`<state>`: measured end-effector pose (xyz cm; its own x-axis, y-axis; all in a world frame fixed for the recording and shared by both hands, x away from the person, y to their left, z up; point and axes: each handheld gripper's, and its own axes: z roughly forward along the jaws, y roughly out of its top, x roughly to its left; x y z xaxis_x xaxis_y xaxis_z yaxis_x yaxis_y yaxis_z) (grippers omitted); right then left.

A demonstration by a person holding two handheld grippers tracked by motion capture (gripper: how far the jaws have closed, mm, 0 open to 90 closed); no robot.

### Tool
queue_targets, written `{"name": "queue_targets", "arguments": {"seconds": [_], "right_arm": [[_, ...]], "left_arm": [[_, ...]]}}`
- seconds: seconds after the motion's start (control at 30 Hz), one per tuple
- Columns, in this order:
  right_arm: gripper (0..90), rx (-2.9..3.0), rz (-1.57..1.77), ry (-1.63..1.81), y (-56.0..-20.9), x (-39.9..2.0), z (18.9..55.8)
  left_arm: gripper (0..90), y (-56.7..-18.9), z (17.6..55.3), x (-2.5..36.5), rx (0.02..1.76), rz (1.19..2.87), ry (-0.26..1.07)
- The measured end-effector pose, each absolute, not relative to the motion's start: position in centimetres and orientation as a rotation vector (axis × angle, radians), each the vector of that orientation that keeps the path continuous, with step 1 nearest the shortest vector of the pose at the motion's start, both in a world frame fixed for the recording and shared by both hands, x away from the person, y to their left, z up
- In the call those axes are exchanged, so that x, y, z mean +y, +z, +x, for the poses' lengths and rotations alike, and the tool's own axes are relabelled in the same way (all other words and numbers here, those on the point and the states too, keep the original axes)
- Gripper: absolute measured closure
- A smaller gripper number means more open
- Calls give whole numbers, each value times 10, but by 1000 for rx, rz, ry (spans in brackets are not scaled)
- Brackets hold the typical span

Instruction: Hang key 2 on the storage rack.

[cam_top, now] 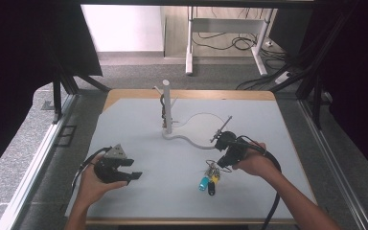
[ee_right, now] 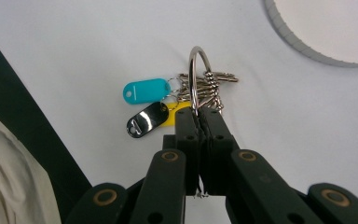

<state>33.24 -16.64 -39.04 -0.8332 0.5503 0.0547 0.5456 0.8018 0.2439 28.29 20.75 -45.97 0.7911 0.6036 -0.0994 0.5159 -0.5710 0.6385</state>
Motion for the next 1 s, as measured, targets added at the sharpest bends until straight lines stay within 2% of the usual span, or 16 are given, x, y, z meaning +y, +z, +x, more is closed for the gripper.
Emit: {"name": "queue_targets", "arguments": {"seconds": [0.33,1.0], "right_arm": [[879,2964,917,417,-388,-169,343],[879,2867,1011,496,-357,-171,374]], "left_arm": [[396,-460,283,207,828,2304,164],[397,-461,283,206,831,2310,162]]}}
